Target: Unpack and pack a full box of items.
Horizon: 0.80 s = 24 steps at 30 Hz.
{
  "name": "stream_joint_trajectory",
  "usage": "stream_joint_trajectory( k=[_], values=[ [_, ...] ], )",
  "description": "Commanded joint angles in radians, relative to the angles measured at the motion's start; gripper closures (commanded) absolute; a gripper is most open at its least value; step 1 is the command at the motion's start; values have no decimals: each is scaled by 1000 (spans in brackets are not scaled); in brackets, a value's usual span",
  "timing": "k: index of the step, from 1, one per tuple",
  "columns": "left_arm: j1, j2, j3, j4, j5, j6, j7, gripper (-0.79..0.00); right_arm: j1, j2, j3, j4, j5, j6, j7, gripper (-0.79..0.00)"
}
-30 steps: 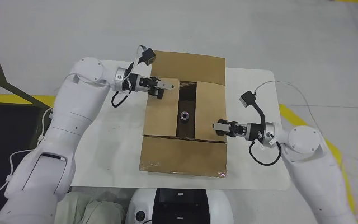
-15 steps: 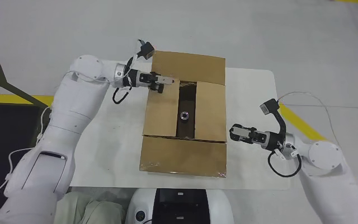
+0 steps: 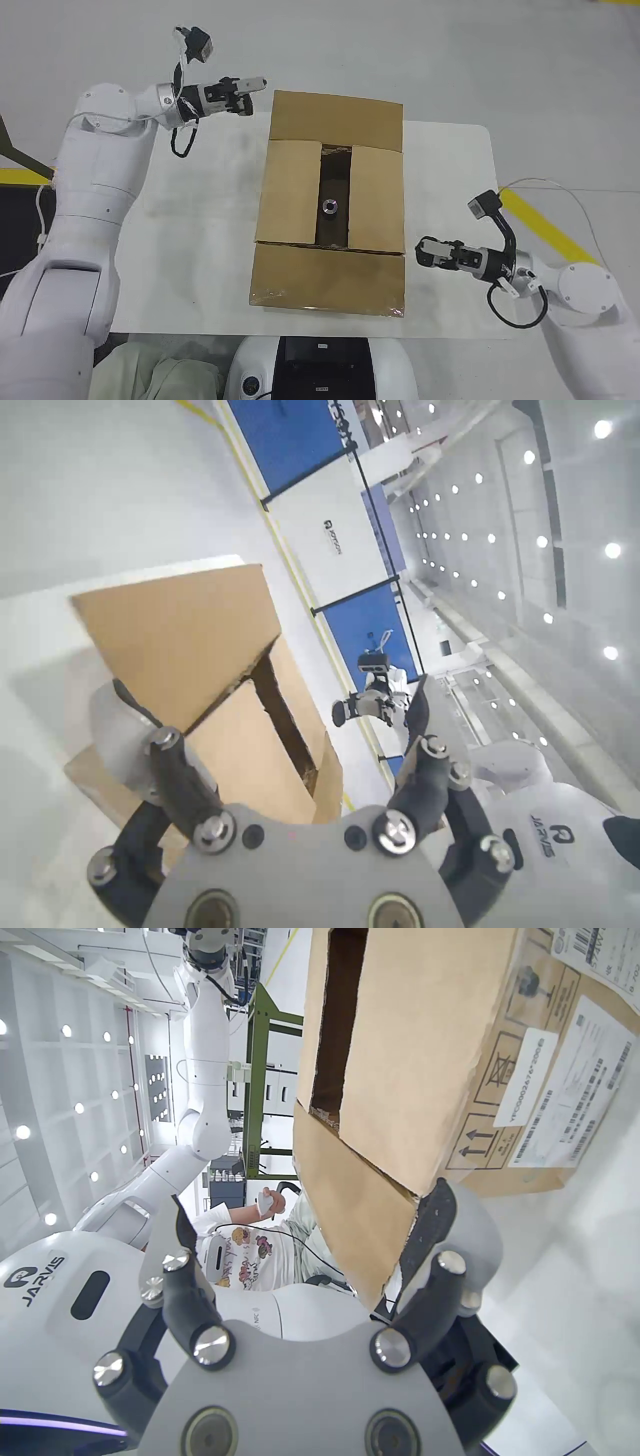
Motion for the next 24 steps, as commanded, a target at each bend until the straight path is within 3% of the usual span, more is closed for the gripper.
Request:
stream_joint_trajectory(
  k=[1,13,21,24],
  values=[
    [-18,-3,7,40,25,-18,34,-785,-3,1,3,-6,-2,1,-2,-785],
    [-115,-63,141,254,164,-92,202,-785,-40,8,26,-32,-1,-9,-32,-785],
    [-157,-119,223,339,177,-107,251,-785,-68,11,32,-33,5,-25,-49,-785],
    [-161,-124,229,345,176,-106,244,-785,-70,11,31,-33,6,-27,-49,-785]
  ],
)
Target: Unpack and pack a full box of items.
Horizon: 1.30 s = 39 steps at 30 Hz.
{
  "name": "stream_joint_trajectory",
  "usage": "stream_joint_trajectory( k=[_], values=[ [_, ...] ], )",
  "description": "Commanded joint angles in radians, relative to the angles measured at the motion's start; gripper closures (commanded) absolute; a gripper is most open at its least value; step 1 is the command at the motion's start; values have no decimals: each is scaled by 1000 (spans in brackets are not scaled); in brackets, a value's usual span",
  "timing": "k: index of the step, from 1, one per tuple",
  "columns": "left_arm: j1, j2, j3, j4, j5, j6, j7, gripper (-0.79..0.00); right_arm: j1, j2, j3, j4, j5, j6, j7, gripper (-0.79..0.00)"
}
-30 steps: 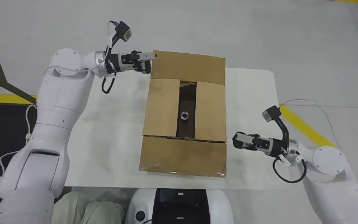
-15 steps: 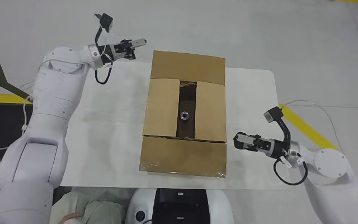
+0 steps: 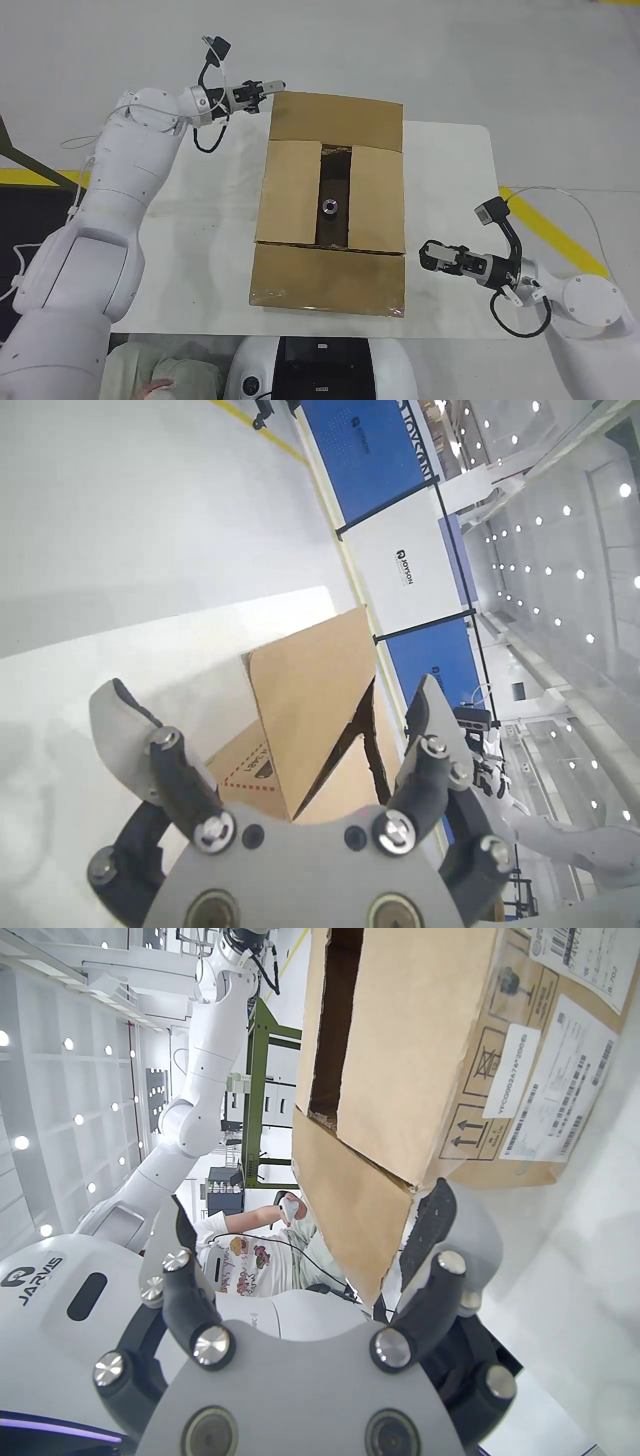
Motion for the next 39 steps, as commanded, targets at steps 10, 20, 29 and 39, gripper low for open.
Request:
stream_joint_trajectory(
  k=[10,20,29,39],
  values=[
    [0,1,-1,-1,0,0,0,-785,0,0,0,0,0,0,0,-785],
    [51,-6,11,-90,43,62,93,-785,0,0,0,0,0,0,0,-785],
    [24,-48,41,-20,11,86,142,-785,0,0,0,0,0,0,0,-785],
    [-20,-91,38,109,-101,54,92,-785,0,0,0,0,0,0,0,-785]
  ],
)
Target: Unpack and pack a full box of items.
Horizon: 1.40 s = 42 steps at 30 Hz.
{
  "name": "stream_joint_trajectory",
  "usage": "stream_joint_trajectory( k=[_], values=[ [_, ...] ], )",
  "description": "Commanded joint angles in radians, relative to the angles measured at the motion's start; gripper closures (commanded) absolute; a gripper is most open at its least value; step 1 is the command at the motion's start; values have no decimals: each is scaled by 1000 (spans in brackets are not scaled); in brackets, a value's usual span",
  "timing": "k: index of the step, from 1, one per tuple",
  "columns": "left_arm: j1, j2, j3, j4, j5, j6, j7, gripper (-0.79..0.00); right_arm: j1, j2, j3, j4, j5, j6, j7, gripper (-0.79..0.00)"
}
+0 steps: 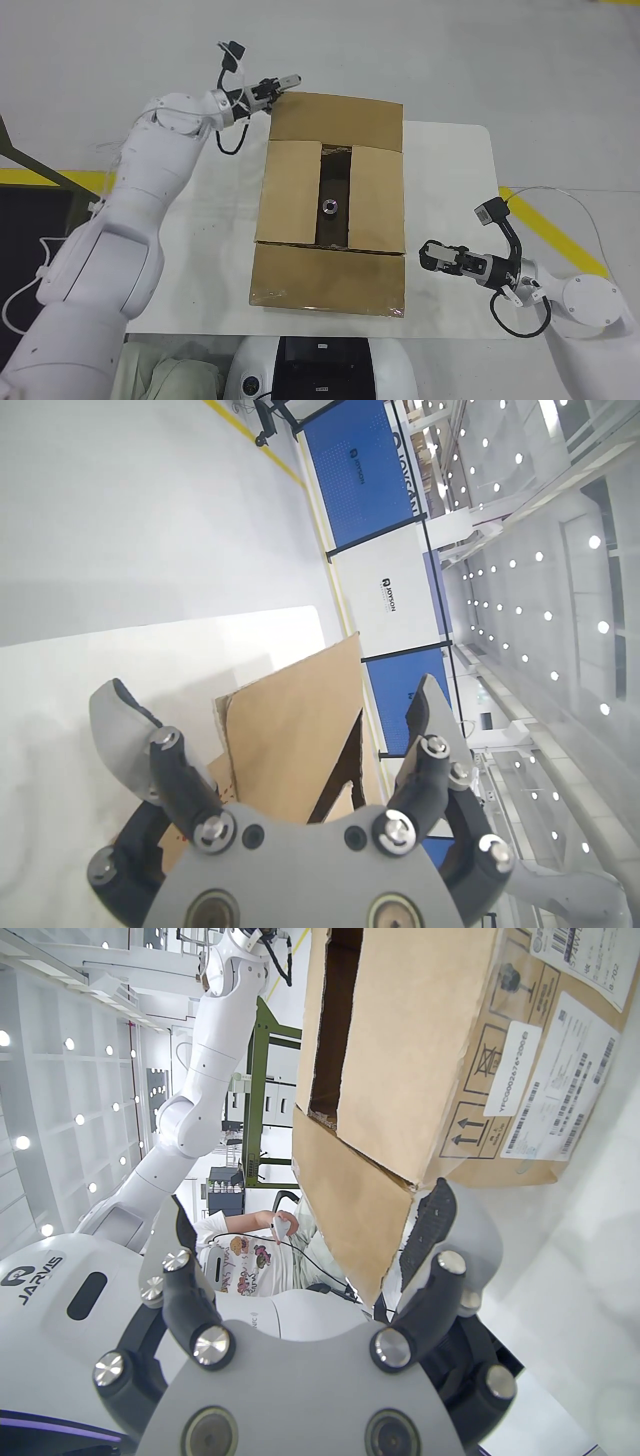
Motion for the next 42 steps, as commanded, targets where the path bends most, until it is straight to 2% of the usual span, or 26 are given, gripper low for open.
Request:
stream_joint_trajectory(
  k=[1,9,21,24,32,37,42],
  values=[
    [-8,-6,-6,27,-26,-6,-13,-785,0,0,0,0,0,0,0,-785],
    [-24,-14,-51,92,-147,-63,-139,-785,0,0,0,0,0,0,0,-785],
    [-19,0,-134,96,-323,-112,-391,-785,0,0,0,0,0,0,0,-785],
    [2,8,-147,35,-354,-76,-427,-785,0,0,0,0,0,0,0,-785],
    [110,61,-167,-234,-370,69,-573,-785,0,0,0,0,0,0,0,-785],
    [170,96,-188,-347,-358,92,-595,-785,0,0,0,0,0,0,0,-785],
    [209,125,-187,-420,-322,108,-612,-785,0,0,0,0,0,0,0,-785]
  ],
)
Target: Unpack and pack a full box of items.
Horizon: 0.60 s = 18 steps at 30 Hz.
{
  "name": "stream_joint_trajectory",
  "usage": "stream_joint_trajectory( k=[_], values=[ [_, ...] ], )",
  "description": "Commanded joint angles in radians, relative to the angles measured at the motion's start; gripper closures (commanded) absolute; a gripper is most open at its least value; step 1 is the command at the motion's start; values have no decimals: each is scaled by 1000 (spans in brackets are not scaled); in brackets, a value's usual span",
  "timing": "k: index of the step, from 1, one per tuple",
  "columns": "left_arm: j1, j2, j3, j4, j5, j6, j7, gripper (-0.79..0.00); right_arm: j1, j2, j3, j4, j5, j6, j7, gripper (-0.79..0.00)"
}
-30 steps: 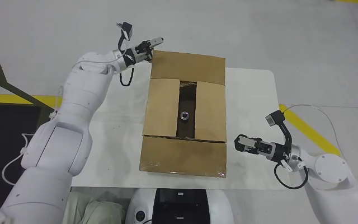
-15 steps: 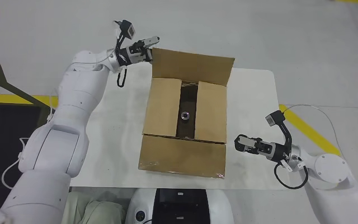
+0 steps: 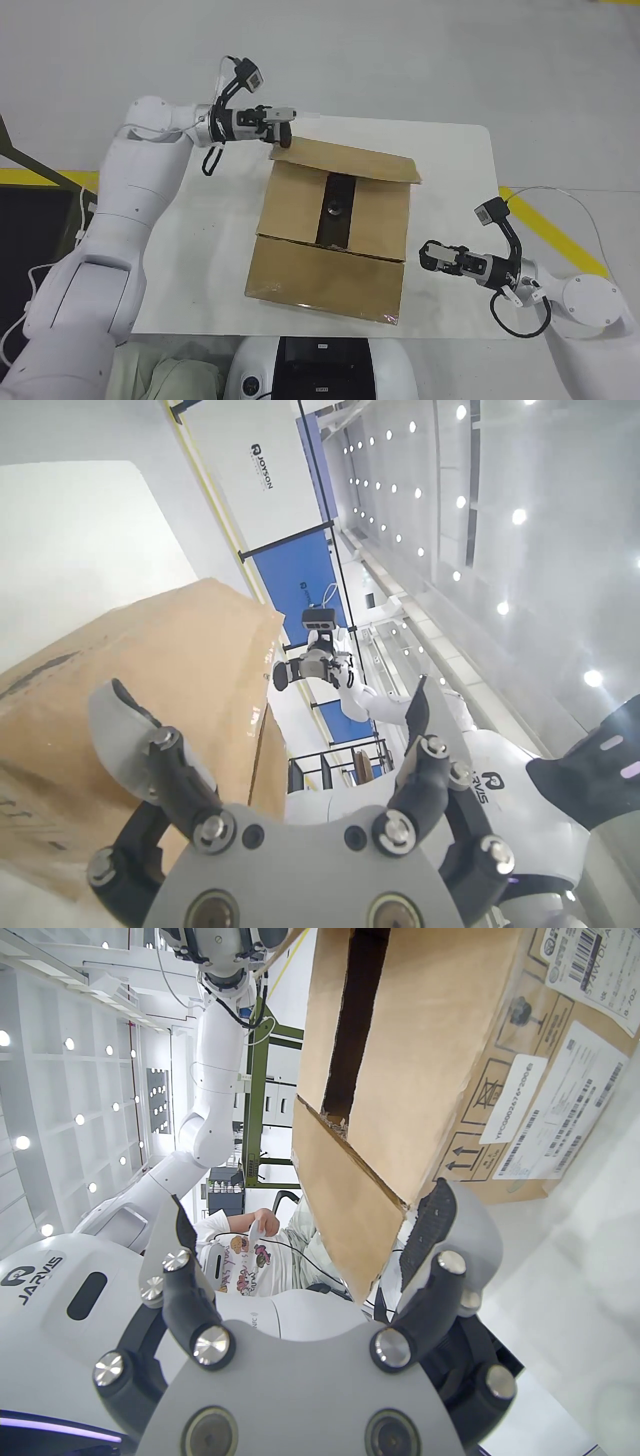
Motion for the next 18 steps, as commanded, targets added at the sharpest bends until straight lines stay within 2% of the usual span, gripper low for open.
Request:
stream_joint_trajectory(
  k=[1,7,18],
  values=[
    [14,11,4,-24,9,9,-8,-785,0,0,0,0,0,0,0,-785],
    [42,38,20,-61,24,18,-18,-785,0,0,0,0,0,0,0,-785],
    [47,69,63,-65,24,3,-3,-785,0,0,0,0,0,0,0,-785]
  ],
)
